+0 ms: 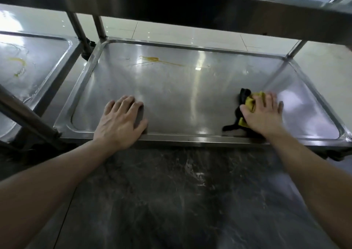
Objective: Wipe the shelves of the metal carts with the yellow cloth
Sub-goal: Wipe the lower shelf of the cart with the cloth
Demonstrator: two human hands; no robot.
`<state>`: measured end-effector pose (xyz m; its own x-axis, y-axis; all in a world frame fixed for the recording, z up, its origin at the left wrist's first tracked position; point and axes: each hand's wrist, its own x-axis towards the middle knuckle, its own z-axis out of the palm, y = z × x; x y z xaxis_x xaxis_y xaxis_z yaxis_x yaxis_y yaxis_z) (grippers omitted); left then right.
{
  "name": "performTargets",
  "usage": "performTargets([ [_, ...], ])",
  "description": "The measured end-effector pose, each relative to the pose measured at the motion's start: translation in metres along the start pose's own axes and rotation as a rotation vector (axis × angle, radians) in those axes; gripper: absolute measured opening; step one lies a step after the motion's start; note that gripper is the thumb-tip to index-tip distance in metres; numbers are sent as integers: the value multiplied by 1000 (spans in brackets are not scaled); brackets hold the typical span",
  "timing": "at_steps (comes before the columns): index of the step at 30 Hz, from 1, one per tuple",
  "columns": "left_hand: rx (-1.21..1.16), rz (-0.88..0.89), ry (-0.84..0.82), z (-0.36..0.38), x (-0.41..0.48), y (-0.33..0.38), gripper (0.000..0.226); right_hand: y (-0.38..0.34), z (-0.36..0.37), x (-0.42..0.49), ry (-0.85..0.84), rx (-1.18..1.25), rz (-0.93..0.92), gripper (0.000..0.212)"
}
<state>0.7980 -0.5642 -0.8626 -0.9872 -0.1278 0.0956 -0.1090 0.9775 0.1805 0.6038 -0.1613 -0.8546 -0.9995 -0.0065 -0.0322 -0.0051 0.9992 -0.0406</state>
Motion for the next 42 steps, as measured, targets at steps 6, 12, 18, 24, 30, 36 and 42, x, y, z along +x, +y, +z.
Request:
performTargets([
  [6,0,4,42,5,-1,-1,61,-188,12,-68,-51,51,-403,84],
  [12,3,15,51,6,-1,-3,59,-215,8,-91,-120,132,-645,77],
  [18,1,13,18,9,1,-7,60,-48,-6,-51,-131,14,-427,84],
  [24,9,14,47,9,-2,-4,58,-49,-13,-50,-218,-43,-340,95],
  [30,-45,-13,53,10,-1,-4,60,-233,3,-136,-111,142,-514,71],
  [36,-115,-16,25,5,-3,-4,60,-172,0,-112,-116,160,-500,70],
  [42,-35,-38,135,-11,-11,-39,54,-72,1,-69,-121,37,-54,86],
])
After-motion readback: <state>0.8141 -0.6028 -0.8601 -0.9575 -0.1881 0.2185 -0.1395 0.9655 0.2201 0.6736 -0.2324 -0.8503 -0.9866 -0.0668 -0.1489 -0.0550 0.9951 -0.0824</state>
